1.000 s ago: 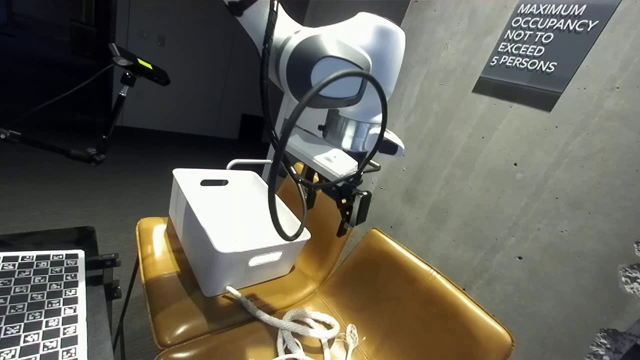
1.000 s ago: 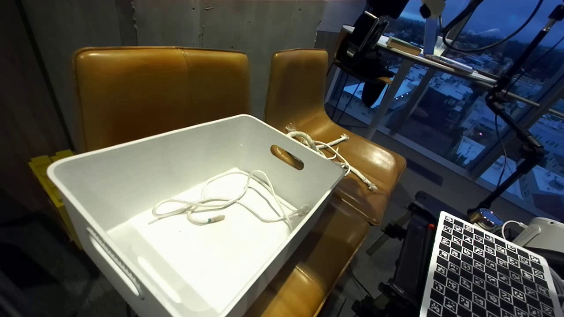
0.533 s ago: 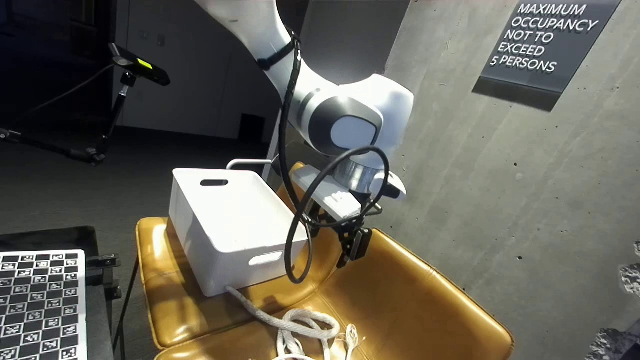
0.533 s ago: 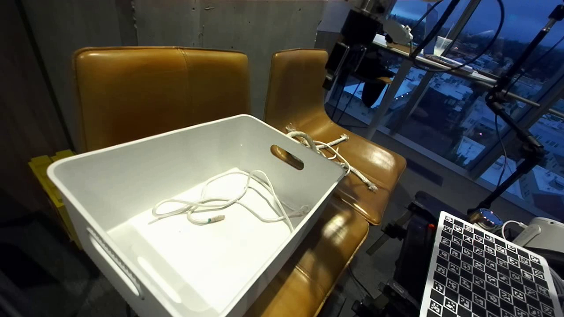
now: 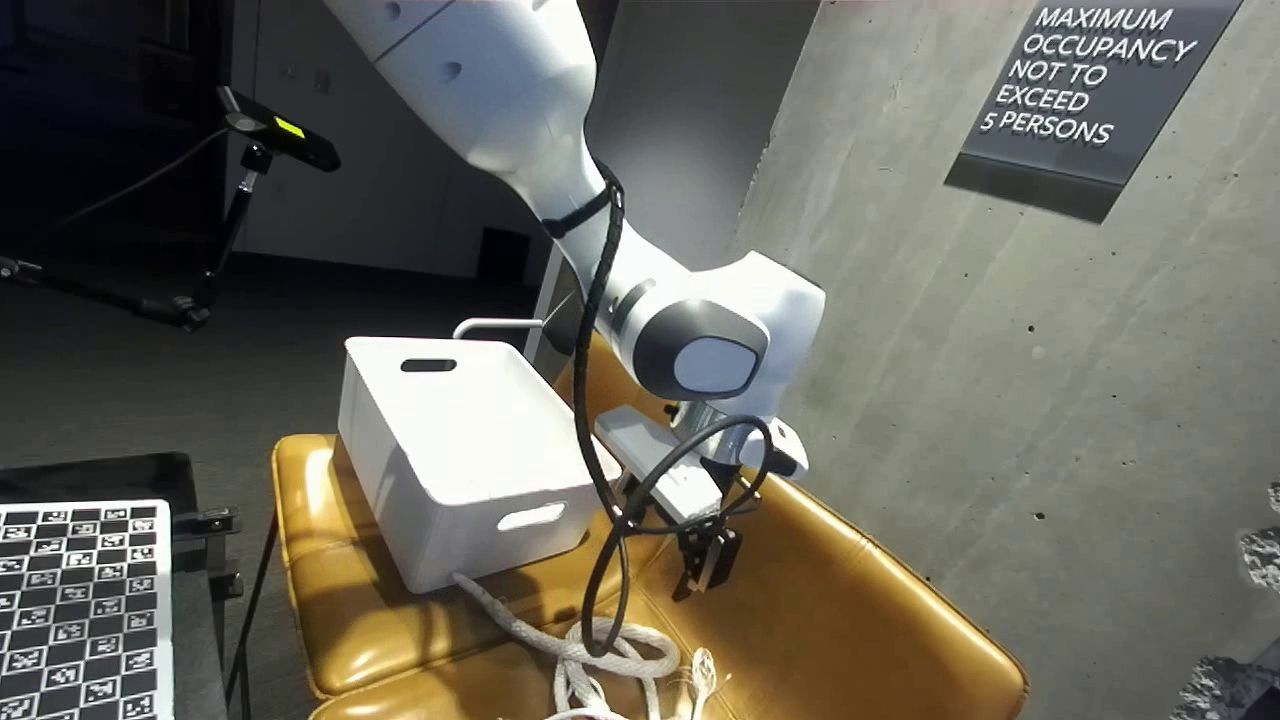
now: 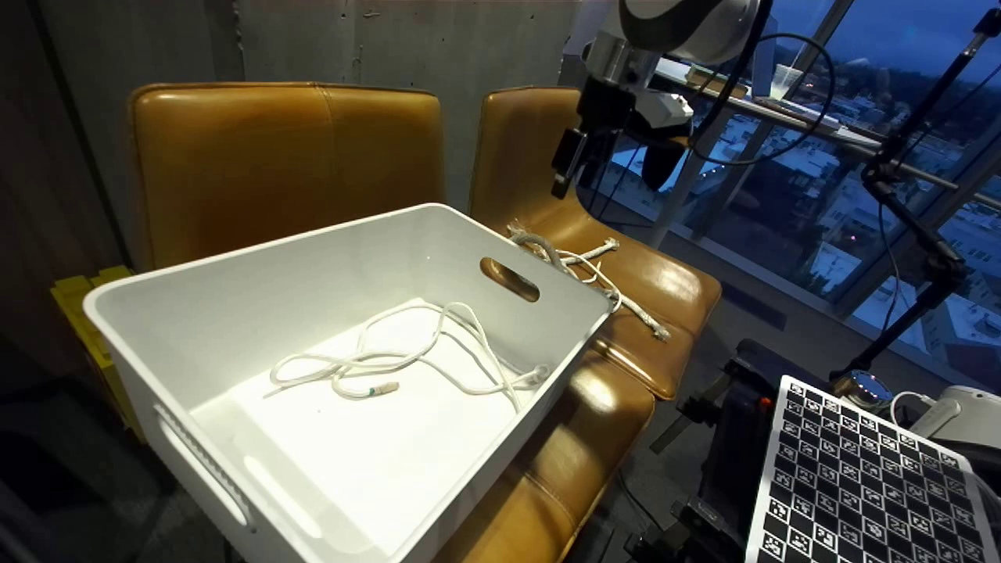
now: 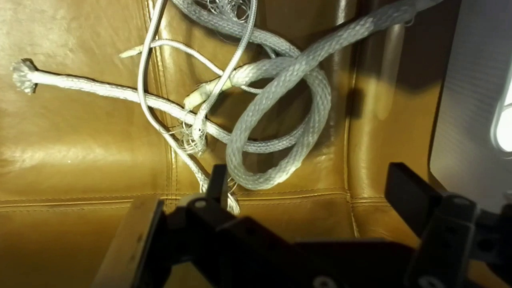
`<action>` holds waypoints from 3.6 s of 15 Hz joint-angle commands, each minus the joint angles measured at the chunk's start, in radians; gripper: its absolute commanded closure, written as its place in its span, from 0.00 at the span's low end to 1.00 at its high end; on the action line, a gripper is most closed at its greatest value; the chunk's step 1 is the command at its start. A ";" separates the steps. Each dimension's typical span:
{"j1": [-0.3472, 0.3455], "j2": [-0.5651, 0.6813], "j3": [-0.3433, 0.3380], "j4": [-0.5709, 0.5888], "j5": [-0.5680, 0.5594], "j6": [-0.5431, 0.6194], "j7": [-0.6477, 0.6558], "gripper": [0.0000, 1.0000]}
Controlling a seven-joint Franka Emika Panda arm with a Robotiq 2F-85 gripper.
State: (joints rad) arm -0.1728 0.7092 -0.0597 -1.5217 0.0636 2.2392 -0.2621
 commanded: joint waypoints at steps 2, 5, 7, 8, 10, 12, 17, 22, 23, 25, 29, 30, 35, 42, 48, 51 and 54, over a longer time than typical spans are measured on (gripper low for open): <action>-0.007 0.091 -0.012 0.094 -0.040 0.012 0.031 0.00; -0.008 0.137 -0.030 0.116 -0.068 0.028 0.048 0.00; -0.008 0.163 -0.038 0.125 -0.084 0.042 0.062 0.00; -0.008 0.173 -0.042 0.128 -0.091 0.047 0.067 0.00; -0.004 0.188 -0.046 0.129 -0.106 0.054 0.080 0.00; 0.000 0.207 -0.051 0.132 -0.117 0.065 0.095 0.00; 0.008 0.237 -0.055 0.138 -0.144 0.079 0.127 0.00; 0.015 0.269 -0.061 0.168 -0.160 0.077 0.152 0.00; 0.016 0.277 -0.063 0.176 -0.162 0.077 0.157 0.00; 0.018 0.294 -0.063 0.201 -0.165 0.072 0.166 0.00; 0.022 0.333 -0.065 0.256 -0.169 0.066 0.185 0.00; 0.023 0.342 -0.066 0.266 -0.169 0.066 0.187 0.00; 0.022 0.375 -0.071 0.283 -0.170 0.072 0.200 0.49; 0.025 0.305 -0.088 0.171 -0.170 0.101 0.213 0.99; 0.036 0.077 -0.076 -0.118 -0.166 0.192 0.201 0.97; 0.057 -0.059 -0.065 -0.257 -0.165 0.225 0.199 0.97; 0.086 -0.212 -0.048 -0.401 -0.165 0.261 0.199 0.97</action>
State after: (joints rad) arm -0.1109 0.6776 -0.1243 -1.7297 -0.0898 2.4474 -0.0710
